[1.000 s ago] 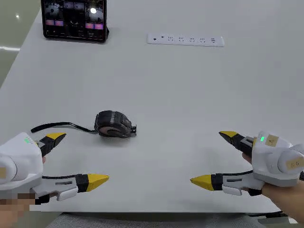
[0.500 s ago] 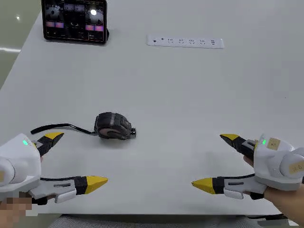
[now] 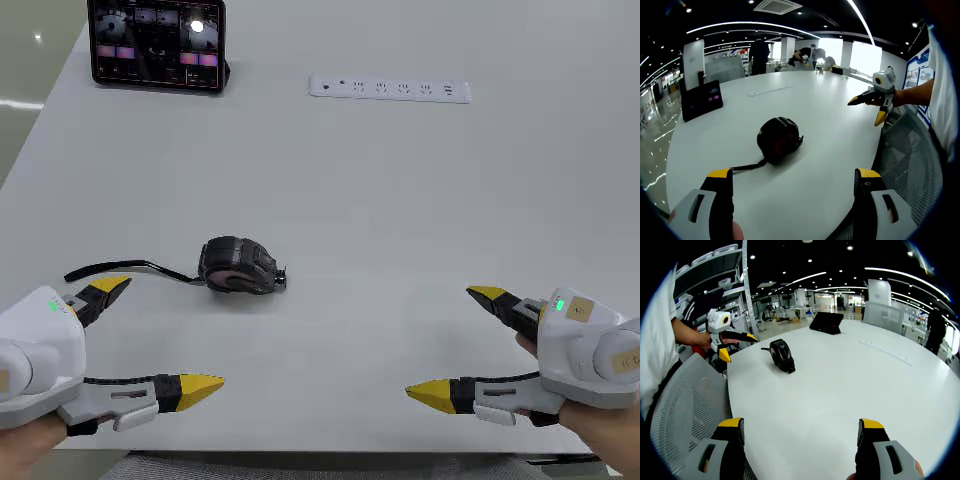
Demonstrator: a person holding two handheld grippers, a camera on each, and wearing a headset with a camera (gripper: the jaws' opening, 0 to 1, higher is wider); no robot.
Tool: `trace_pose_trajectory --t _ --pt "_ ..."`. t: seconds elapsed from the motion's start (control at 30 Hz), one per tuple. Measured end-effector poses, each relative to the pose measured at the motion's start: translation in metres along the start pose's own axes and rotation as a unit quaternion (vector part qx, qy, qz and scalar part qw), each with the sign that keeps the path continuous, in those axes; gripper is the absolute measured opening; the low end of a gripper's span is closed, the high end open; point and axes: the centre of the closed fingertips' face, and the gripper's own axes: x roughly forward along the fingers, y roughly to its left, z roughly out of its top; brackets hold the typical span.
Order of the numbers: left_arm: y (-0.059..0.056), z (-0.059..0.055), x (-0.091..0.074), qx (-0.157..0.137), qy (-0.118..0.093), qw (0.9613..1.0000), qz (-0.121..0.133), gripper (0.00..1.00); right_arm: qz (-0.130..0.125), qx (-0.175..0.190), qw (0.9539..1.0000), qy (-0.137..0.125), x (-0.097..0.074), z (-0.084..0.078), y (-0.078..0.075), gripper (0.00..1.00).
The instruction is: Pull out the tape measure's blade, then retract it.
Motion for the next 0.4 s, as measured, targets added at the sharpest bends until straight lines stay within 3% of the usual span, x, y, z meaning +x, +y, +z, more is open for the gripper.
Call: trace_pose_trajectory --t 0.1,0.4 --pt "0.0039 0.0000 -0.0005 -0.001 0.000 1.0000 0.008 0.99 -0.001 0.001 1.0000 0.000 0.0000 0.0001 -0.0002 0.93" --pt "0.0023 -0.0008 0.0001 -0.006 0.000 1.0000 0.001 0.99 -0.002 0.001 1.0000 -0.001 -0.0008 -0.0002 -0.0006 0.93"
